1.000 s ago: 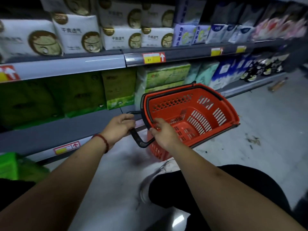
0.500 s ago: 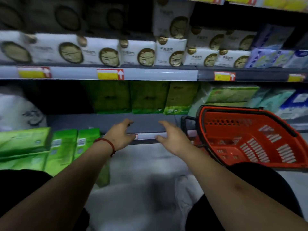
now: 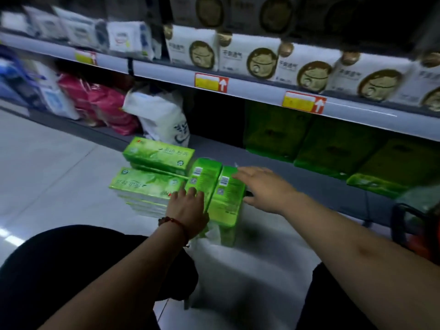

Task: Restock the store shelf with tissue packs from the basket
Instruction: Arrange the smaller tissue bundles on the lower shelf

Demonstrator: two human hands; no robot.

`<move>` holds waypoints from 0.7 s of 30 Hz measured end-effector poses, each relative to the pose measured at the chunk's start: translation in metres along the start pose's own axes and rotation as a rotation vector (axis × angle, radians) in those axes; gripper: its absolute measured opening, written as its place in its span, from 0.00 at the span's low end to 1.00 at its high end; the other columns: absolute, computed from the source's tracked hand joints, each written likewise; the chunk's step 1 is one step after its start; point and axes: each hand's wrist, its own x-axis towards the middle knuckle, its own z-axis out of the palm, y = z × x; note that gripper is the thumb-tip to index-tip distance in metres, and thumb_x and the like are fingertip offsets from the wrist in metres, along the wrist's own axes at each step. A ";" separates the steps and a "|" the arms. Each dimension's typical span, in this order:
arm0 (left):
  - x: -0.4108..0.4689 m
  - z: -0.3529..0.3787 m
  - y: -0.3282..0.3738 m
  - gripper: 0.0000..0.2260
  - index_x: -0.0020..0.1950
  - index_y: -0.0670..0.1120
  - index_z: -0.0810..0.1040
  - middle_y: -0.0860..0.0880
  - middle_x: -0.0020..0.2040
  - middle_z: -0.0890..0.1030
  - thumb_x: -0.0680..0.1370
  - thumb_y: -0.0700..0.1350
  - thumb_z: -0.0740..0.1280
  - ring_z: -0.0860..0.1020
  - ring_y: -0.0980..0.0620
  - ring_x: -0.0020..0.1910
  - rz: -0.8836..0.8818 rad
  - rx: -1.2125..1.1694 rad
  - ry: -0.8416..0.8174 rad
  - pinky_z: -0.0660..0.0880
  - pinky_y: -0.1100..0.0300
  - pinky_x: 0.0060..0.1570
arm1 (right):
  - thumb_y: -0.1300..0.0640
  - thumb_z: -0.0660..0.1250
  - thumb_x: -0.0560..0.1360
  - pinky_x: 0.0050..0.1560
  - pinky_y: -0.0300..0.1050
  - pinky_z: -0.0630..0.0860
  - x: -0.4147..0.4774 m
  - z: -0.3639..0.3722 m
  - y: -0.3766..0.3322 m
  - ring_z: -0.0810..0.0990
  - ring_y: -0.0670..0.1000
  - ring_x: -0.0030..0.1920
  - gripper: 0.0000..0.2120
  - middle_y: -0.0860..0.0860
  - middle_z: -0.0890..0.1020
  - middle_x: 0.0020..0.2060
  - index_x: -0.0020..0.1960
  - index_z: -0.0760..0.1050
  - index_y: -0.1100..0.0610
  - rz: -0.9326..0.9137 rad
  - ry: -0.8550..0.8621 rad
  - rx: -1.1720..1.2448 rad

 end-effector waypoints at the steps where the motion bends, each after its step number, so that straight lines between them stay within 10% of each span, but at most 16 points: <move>1: -0.001 0.006 0.002 0.27 0.72 0.47 0.69 0.44 0.70 0.72 0.78 0.60 0.64 0.70 0.40 0.69 0.013 -0.017 -0.017 0.68 0.47 0.67 | 0.48 0.71 0.78 0.77 0.50 0.58 0.005 0.004 0.001 0.61 0.54 0.80 0.36 0.51 0.61 0.81 0.82 0.59 0.49 -0.013 -0.023 -0.033; 14: 0.036 0.048 0.066 0.48 0.83 0.53 0.46 0.36 0.81 0.46 0.73 0.70 0.67 0.55 0.34 0.77 -0.086 -0.106 -0.211 0.70 0.42 0.64 | 0.65 0.66 0.76 0.79 0.55 0.58 0.051 0.077 0.014 0.55 0.58 0.82 0.50 0.48 0.40 0.84 0.83 0.39 0.38 -0.001 -0.175 -0.074; 21: 0.066 0.060 0.078 0.41 0.76 0.44 0.63 0.38 0.72 0.64 0.73 0.70 0.64 0.65 0.37 0.69 -0.025 -0.081 -0.028 0.66 0.45 0.66 | 0.59 0.64 0.80 0.65 0.56 0.74 0.076 0.088 0.009 0.65 0.62 0.73 0.39 0.53 0.58 0.80 0.84 0.48 0.45 0.063 -0.149 -0.072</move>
